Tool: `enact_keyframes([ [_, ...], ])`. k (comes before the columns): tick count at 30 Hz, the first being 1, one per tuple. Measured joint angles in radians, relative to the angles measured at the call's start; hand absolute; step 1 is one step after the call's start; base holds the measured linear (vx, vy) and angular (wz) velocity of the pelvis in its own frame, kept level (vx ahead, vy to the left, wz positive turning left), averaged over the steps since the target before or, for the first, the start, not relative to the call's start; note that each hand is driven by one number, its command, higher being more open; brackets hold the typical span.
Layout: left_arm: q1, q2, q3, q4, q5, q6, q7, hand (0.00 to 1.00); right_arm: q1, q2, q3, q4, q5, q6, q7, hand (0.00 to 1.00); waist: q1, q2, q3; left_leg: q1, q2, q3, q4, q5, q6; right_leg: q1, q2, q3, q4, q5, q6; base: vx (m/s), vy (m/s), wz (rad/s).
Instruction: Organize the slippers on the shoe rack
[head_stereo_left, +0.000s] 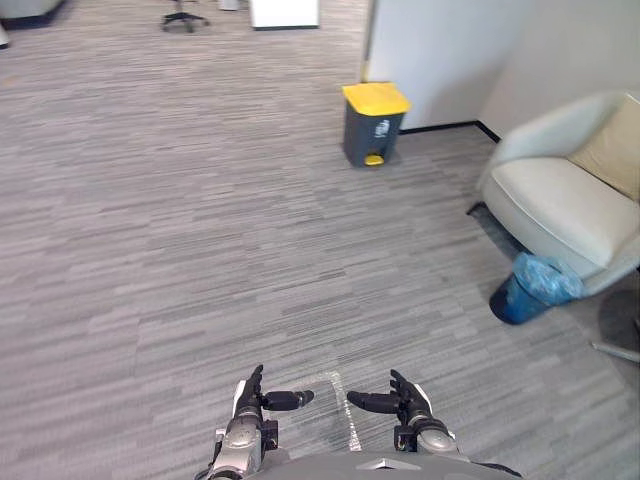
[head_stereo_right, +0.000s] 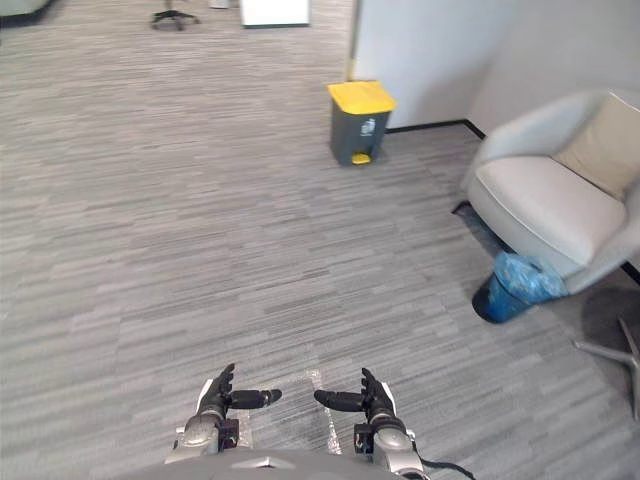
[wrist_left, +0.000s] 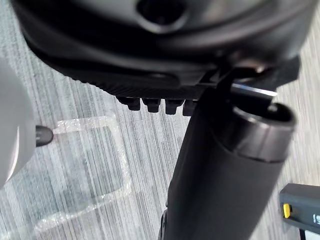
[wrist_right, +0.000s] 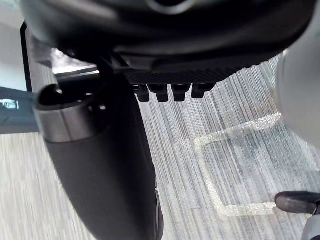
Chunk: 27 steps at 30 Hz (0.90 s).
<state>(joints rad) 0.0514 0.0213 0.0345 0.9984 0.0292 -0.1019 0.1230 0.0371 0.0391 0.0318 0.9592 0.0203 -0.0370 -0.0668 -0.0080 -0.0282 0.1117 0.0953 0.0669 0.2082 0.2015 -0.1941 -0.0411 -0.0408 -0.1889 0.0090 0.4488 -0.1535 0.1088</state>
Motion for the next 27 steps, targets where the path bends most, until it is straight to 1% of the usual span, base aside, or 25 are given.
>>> enact_keyframes([
  [1,-0.001,0.016,-0.024,0.011,0.000,0.002,-0.001,1.00,-0.008,0.000,0.006,0.003,-0.002,0.000,0.001,1.00,-0.008,0.011,0.003,0.023,0.009,0.012,-0.023,-0.003,0.009,-0.024,0.007,-0.077,0.032,-0.026,-0.024,0.17,0.109,-0.42],
  [2,-0.002,0.021,-0.030,0.015,0.000,0.002,-0.002,1.00,-0.010,0.000,0.009,0.003,-0.004,-0.001,0.002,1.00,-0.012,0.014,0.005,0.029,0.013,0.014,-0.030,-0.003,0.010,-0.028,0.017,-0.099,0.036,-0.038,-0.031,0.23,0.026,-0.31],
  [3,-0.009,0.030,-0.041,0.029,0.000,0.003,-0.001,1.00,-0.021,-0.001,0.011,0.014,-0.016,-0.005,0.002,1.00,-0.015,0.020,0.009,0.042,0.027,0.022,-0.046,-0.003,0.010,-0.041,0.051,-0.141,0.038,-0.061,-0.045,0.13,-0.044,-0.16],
  [5,-0.011,0.039,-0.043,0.050,0.000,0.005,-0.001,1.00,-0.035,-0.005,0.011,0.018,-0.019,-0.006,0.002,1.00,-0.017,0.039,0.021,0.063,0.054,0.028,-0.061,-0.004,0.010,-0.080,0.109,-0.235,0.027,-0.086,-0.091,0.14,-0.112,-0.31],
  [6,-0.004,0.062,-0.060,0.054,0.000,0.006,-0.006,1.00,-0.038,-0.006,0.020,0.018,-0.019,-0.010,0.001,1.00,-0.018,0.022,0.029,0.082,0.035,0.034,-0.060,-0.010,0.001,-0.095,0.122,-0.289,-0.102,0.002,-0.139,0.17,-0.137,-0.39],
  [7,-0.011,0.059,-0.058,0.066,0.001,0.011,-0.011,1.00,-0.049,-0.030,0.027,0.021,-0.020,-0.012,0.001,1.00,-0.022,0.044,0.036,0.097,0.044,0.028,-0.061,-0.021,-0.014,-0.082,0.141,-0.291,-0.087,-0.001,-0.147,0.16,-0.093,-0.34],
  [8,-0.009,0.055,-0.058,0.067,0.001,0.012,-0.011,1.00,-0.050,-0.038,0.027,0.022,-0.020,-0.015,0.001,1.00,-0.022,0.054,0.036,0.097,0.050,0.028,-0.060,-0.021,-0.014,-0.079,0.146,-0.288,-0.092,-0.001,-0.148,0.18,-0.089,-0.28],
  [9,-0.007,0.038,-0.058,0.067,0.001,0.013,-0.016,1.00,-0.052,-0.055,0.022,0.026,-0.019,-0.018,0.000,1.00,-0.023,0.077,0.037,0.099,0.058,0.026,-0.057,-0.016,-0.011,-0.071,0.160,-0.281,-0.110,-0.002,-0.150,0.20,-0.127,-0.21],
  [10,-0.010,0.026,-0.058,0.068,0.003,0.015,-0.023,1.00,-0.055,-0.064,-0.005,0.031,-0.019,-0.016,-0.003,1.00,-0.026,0.081,0.037,0.101,0.063,0.023,-0.034,-0.001,-0.017,-0.044,0.167,-0.280,-0.140,-0.004,-0.152,0.13,-0.093,-0.14],
  [11,-0.013,0.028,-0.059,0.067,0.004,0.015,-0.027,1.00,-0.055,-0.065,-0.015,0.036,-0.019,-0.016,-0.003,1.00,-0.026,0.079,0.038,0.101,0.065,0.023,-0.018,0.002,-0.022,-0.030,0.170,-0.280,-0.150,-0.005,-0.153,0.20,-0.149,0.00],
  [12,-0.016,0.025,-0.056,0.064,0.004,0.015,-0.033,1.00,-0.049,-0.067,-0.025,0.037,-0.019,-0.014,-0.005,1.00,-0.026,0.068,0.043,0.096,0.072,0.022,0.035,0.007,-0.031,0.001,0.172,-0.279,-0.171,-0.010,-0.157,0.13,-0.101,0.02],
  [13,-0.017,0.028,-0.045,0.055,0.004,0.015,-0.037,1.00,-0.042,-0.066,-0.031,0.034,-0.018,-0.015,-0.005,1.00,-0.025,0.054,0.048,0.074,0.083,0.023,0.127,0.005,-0.039,0.032,0.175,-0.275,-0.190,-0.015,-0.159,0.18,-0.144,-0.04],
  [14,-0.016,0.028,-0.024,0.040,0.004,0.014,-0.037,1.00,-0.034,-0.067,-0.031,0.028,-0.018,-0.015,-0.005,1.00,-0.024,0.045,0.051,0.026,0.104,0.022,0.256,0.006,-0.061,0.054,0.180,-0.266,-0.201,-0.022,-0.163,0.12,-0.093,-0.21],
  [15,-0.012,0.023,0.002,0.018,0.004,0.015,-0.037,1.00,-0.019,-0.069,-0.031,0.005,-0.018,-0.013,-0.007,1.00,-0.018,0.043,0.053,-0.056,0.139,0.012,0.444,0.020,-0.084,0.068,0.191,-0.249,-0.207,-0.032,-0.172,0.09,-0.070,-0.31],
  [16,-0.005,0.021,0.016,0.005,0.003,0.015,-0.037,1.00,-0.014,-0.070,-0.030,-0.004,-0.017,-0.012,-0.008,1.00,-0.017,0.041,0.056,-0.095,0.157,-0.001,0.531,0.019,-0.097,0.074,0.198,-0.237,-0.207,-0.037,-0.177,0.16,-0.007,-0.69],
  [17,0.005,0.018,0.036,-0.017,0.003,0.015,-0.035,1.00,-0.014,-0.070,-0.030,-0.007,-0.015,-0.010,-0.009,1.00,-0.014,0.042,0.057,-0.150,0.182,-0.003,0.647,-0.026,-0.091,0.097,0.209,-0.194,-0.204,-0.047,-0.182,0.12,0.021,-0.81],
  [18,0.007,0.019,0.042,-0.022,0.003,0.015,-0.034,1.00,-0.010,-0.070,-0.031,-0.007,-0.015,-0.009,-0.009,1.00,-0.008,0.040,0.057,-0.162,0.182,0.002,0.653,-0.050,-0.085,0.109,0.209,-0.170,-0.205,-0.048,-0.182,0.23,0.078,-1.22],
  [19,0.011,0.019,0.048,-0.024,0.003,0.015,-0.033,1.00,-0.004,-0.070,-0.032,-0.006,-0.014,-0.008,-0.010,1.00,0.002,0.038,0.057,-0.175,0.174,0.005,0.590,-0.076,-0.073,0.124,0.205,-0.120,-0.207,-0.049,-0.181,0.14,0.084,-1.02],
  [21,0.010,0.021,0.050,-0.024,0.003,0.015,-0.032,1.00,-0.006,-0.068,-0.033,-0.007,-0.013,-0.007,-0.010,1.00,0.004,0.033,0.057,-0.185,0.154,-0.010,0.463,-0.089,-0.061,0.130,0.195,-0.068,-0.206,-0.049,-0.172,0.18,0.152,-0.99],
  [22,0.009,0.024,0.050,-0.024,0.003,0.015,-0.034,1.00,-0.005,-0.066,-0.037,-0.007,-0.010,-0.006,-0.011,1.00,0.004,0.028,0.057,-0.196,0.128,-0.050,0.380,-0.090,-0.061,0.130,0.183,-0.029,-0.205,-0.050,-0.162,0.15,0.177,-1.09],
  [23,0.008,0.025,0.049,-0.023,0.002,0.014,-0.032,1.00,-0.004,-0.065,-0.045,-0.005,-0.007,-0.006,-0.011,1.00,0.004,0.025,0.056,-0.203,0.079,-0.134,0.284,-0.086,-0.063,0.128,0.169,0.013,-0.206,-0.051,-0.144,0.19,0.261,-1.41],
  [24,0.012,0.020,0.030,-0.006,0.001,0.012,-0.020,1.00,-0.001,-0.076,-0.051,0.000,0.003,-0.006,-0.011,1.00,0.004,0.048,0.043,-0.194,0.038,-0.275,0.135,-0.011,-0.064,0.113,0.175,0.077,-0.198,-0.062,-0.106,0.17,0.257,-1.29],
  [25,0.014,0.015,0.018,0.006,0.002,0.011,-0.020,1.00,-0.001,-0.085,-0.052,0.000,0.003,-0.006,-0.010,1.00,0.003,0.070,0.037,-0.195,0.042,-0.299,0.112,0.062,-0.067,0.108,0.188,0.099,-0.193,-0.069,-0.095,0.18,0.284,-1.09],
  [26,0.005,0.027,0.018,0.017,-0.002,0.014,-0.028,1.00,-0.009,-0.080,-0.054,0.016,0.003,-0.005,-0.011,1.00,0.003,0.063,0.039,-0.187,0.040,-0.276,0.132,0.044,-0.062,0.115,0.181,0.122,-0.187,-0.077,-0.080,0.18,0.308,-0.94],
  [27,0.006,0.048,0.017,0.029,0.001,0.016,-0.022,1.00,0.007,-0.062,-0.060,0.016,0.003,-0.002,-0.010,1.00,0.003,0.021,0.016,-0.148,0.015,-0.212,0.088,0.043,-0.046,0.107,0.142,0.151,-0.186,-0.074,-0.057,0.18,0.287,-0.85],
])
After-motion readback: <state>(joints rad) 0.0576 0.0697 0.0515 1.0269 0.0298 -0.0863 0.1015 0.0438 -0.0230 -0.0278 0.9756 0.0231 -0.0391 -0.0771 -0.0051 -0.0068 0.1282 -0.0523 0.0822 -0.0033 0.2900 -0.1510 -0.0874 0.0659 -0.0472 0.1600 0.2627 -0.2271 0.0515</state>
